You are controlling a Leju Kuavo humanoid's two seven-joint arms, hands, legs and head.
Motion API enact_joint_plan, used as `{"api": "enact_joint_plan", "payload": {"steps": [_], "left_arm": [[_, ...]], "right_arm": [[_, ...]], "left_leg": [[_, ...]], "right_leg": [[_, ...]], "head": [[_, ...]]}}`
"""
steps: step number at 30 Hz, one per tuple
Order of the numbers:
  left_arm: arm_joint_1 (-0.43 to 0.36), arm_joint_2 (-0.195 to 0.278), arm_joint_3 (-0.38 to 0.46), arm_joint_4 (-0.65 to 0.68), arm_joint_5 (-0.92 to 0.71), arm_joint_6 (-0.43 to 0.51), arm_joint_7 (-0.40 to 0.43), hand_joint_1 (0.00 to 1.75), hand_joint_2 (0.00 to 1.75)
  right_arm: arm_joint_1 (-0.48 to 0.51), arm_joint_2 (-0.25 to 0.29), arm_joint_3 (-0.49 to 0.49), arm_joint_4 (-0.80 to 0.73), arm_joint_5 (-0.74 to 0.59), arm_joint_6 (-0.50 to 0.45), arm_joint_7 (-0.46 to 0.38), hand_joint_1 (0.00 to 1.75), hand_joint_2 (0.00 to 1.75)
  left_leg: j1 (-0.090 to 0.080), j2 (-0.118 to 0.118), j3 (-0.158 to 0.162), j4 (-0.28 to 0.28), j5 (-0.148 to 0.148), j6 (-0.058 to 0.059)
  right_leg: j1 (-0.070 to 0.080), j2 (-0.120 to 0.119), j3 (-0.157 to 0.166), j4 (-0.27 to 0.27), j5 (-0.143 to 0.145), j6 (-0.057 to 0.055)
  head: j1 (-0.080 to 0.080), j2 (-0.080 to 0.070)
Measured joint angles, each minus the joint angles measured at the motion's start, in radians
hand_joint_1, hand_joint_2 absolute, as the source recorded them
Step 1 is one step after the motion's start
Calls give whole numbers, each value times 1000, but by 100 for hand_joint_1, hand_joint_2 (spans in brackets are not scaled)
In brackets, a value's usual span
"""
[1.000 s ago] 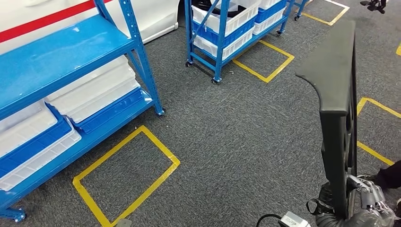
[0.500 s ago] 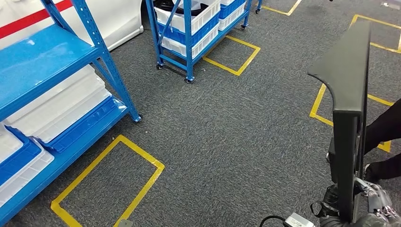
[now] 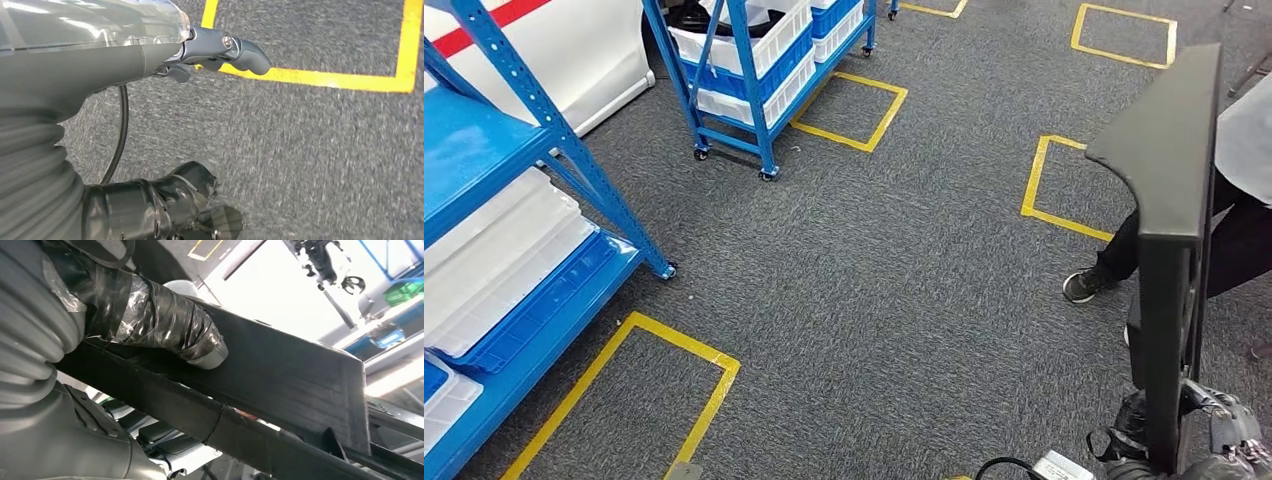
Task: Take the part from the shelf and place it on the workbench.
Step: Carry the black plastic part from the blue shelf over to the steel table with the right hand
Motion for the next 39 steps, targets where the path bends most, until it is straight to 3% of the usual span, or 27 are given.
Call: {"api": "enact_joint_plan", "payload": {"steps": [2,4,5,6,7,9,10,11,13,15,17,19,21,22,24,26,28,30,31,33,35,36,37,38,39], "left_arm": [[-2,-1,0,0,0,-2,-2,0,175],[-1,-1,0,0,1,-3,-3,0,175],[0,-1,0,0,1,-4,-3,0,175],[2,-1,0,0,1,-4,-3,0,175],[3,-1,0,0,1,-4,-3,0,175],[4,-1,1,0,0,-5,-4,0,175],[4,-1,1,0,0,-5,-4,0,175],[4,-1,1,0,0,-5,-5,0,175],[2,-1,1,0,0,-5,-7,0,175],[0,-1,2,0,0,-6,-8,0,175],[0,-2,2,0,0,-6,-8,0,175],[1,-2,3,0,0,-6,-8,0,175],[4,-2,3,0,0,-6,-7,0,175],[5,-2,4,0,0,-6,-7,0,175],[4,-2,4,0,0,-6,-7,0,175],[3,-4,5,0,0,-6,-8,0,175],[2,-5,5,0,0,-6,-9,0,175],[1,-7,5,0,0,-6,-9,0,175],[0,-7,6,0,-1,-6,-9,0,175],[-3,-8,6,0,-1,-5,-9,0,175],[-2,-8,6,0,-2,-5,-9,0,175],[1,-8,6,0,-2,-5,-9,0,175],[3,-8,6,0,-2,-5,-9,0,175],[5,-8,6,0,-2,-4,-9,0,175],[5,-7,6,0,-2,-4,-9,0,175]], "right_arm": [[0,0,-2,-1,0,0,1,175,175],[-1,0,-2,-2,-1,0,3,175,175],[-2,0,-2,-2,-1,0,5,175,175],[-1,0,-2,-2,-1,0,7,175,175],[-1,0,-2,-2,0,0,9,175,175],[-1,0,-3,-2,1,0,13,175,175],[-1,0,-4,-2,1,0,15,175,175],[-2,0,-4,-2,1,0,17,175,175],[-1,0,-5,-2,1,0,21,175,175],[2,0,-7,-2,1,0,23,175,175],[5,0,-11,-2,1,0,26,175,175],[5,0,-13,-3,0,0,27,175,175],[4,-1,-14,-2,0,0,28,175,175],[5,-1,-14,-2,0,0,28,175,175],[6,-1,-17,-2,0,0,28,175,175],[6,-1,-19,-2,0,0,28,175,175],[6,-1,-19,-3,-1,0,28,175,175],[9,-1,-20,-5,-2,0,28,175,175],[11,-1,-21,-6,-2,0,27,175,175],[11,-1,-22,-9,-3,-1,26,175,175],[11,-1,-22,-9,-5,-1,25,175,175],[10,-1,-22,-9,-5,-1,25,175,175],[11,-1,-22,-9,-5,-1,25,175,175],[11,-1,-22,-9,-5,-1,25,175,175],[11,-1,-22,-9,-5,-1,25,175,175]], "left_leg": [[3,-31,-15,45,-35,-9],[5,-75,-66,162,-98,-13],[6,-84,-97,226,-123,-14],[6,-88,-119,269,-132,-14],[7,-89,-127,277,-120,-14],[10,-101,-93,188,-48,-13],[13,-123,-67,125,-17,-12],[15,-146,-47,69,2,-10],[15,-174,-30,25,6,-5],[12,-157,-28,18,11,7],[13,-134,-26,8,19,21],[11,-108,-25,3,21,29],[6,-79,-26,3,20,33],[4,-65,-25,4,18,33],[2,-40,-22,4,15,34],[-2,-20,-16,5,9,29],[-6,-1,-13,4,5,23],[-9,21,-8,1,3,15],[-9,18,-5,4,-3,11],[-6,-27,-25,58,-41,2],[0,-79,-84,183,-104,-3],[2,-87,-114,243,-125,-6],[4,-89,-132,276,-128,-8],[6,-90,-134,273,-111,-10],[9,-94,-118,232,-77,-13]], "right_leg": [[-5,17,3,-8,5,-12],[-8,34,5,-11,7,-20],[-7,45,4,-10,7,-22],[-6,58,5,-10,7,-22],[-6,71,5,-8,7,-22],[-7,98,6,-3,6,-20],[-7,110,5,1,4,-17],[-7,121,1,6,3,-13],[-8,141,-10,12,6,-1],[-13,155,-18,10,11,12],[-12,118,-34,40,-8,21],[-10,63,-78,138,-65,27],[-11,46,-126,244,-109,32],[-11,44,-132,261,-108,33],[-10,33,-93,194,-60,28],[1,-10,-24,65,-13,15],[14,-39,6,1,-3,3],[16,-21,5,-5,-1,-4],[13,-10,7,-11,2,-8],[4,10,14,-24,10,-17],[1,32,15,-25,12,-23],[1,45,14,-24,11,-24],[0,59,13,-21,10,-24],[-1,73,12,-17,9,-23],[-3,88,12,-12,8,-20]], "head": [[0,0],[0,0],[0,0],[0,0],[0,0],[0,0],[0,0],[0,0],[0,0],[0,0],[1,0],[2,0],[1,0],[1,0],[1,0],[2,0],[1,0],[1,0],[1,0],[0,0],[-1,0],[-1,0],[-1,0],[-1,0],[-1,0]]}}
